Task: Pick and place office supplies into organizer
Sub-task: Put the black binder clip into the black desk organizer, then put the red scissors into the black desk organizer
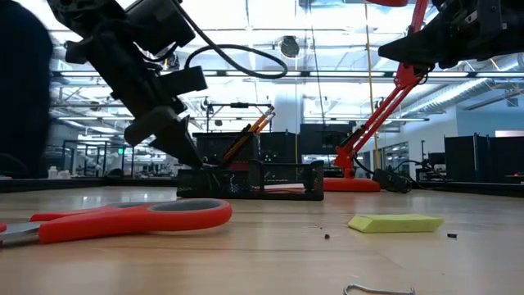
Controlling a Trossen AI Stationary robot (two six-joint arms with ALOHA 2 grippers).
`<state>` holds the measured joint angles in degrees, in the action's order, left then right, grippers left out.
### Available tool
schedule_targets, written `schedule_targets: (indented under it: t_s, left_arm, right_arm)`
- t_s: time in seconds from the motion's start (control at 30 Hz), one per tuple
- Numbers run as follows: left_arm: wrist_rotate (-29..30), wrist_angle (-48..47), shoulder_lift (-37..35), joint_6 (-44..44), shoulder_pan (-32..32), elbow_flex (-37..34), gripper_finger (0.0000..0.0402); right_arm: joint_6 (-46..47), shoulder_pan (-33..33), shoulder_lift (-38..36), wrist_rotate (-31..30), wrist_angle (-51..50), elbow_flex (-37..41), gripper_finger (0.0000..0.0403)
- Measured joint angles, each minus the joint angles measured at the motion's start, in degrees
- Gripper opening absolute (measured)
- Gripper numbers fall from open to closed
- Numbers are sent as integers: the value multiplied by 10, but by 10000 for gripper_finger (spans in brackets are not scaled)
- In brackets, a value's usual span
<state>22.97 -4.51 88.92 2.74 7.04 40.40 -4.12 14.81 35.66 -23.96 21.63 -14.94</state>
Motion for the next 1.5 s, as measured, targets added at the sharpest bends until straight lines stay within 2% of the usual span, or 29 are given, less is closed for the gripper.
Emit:
schedule_targets:
  t_s: [0.33,0.63,0.83,1.0,1.2,1.37,1.5]
  left_arm:
    - [-23,1,0,8,0,0,50]
    - [-20,21,-1,-7,1,0,98]
    - [-2,30,-34,-69,14,9,133]
    - [23,22,-81,-65,43,42,152]
    - [-80,31,-139,-29,98,64,145]
    - [-85,24,-159,54,151,62,119]
    - [-66,26,-130,106,202,62,97]
  right_arm:
    - [1,0,0,2,0,0,0]
    - [4,0,0,2,0,0,0]
    - [2,0,0,2,0,0,0]
    - [2,0,1,2,0,0,0]
    - [3,0,4,2,-2,0,0]
    - [4,0,10,3,0,0,0]
    - [9,1,10,3,2,0,0]
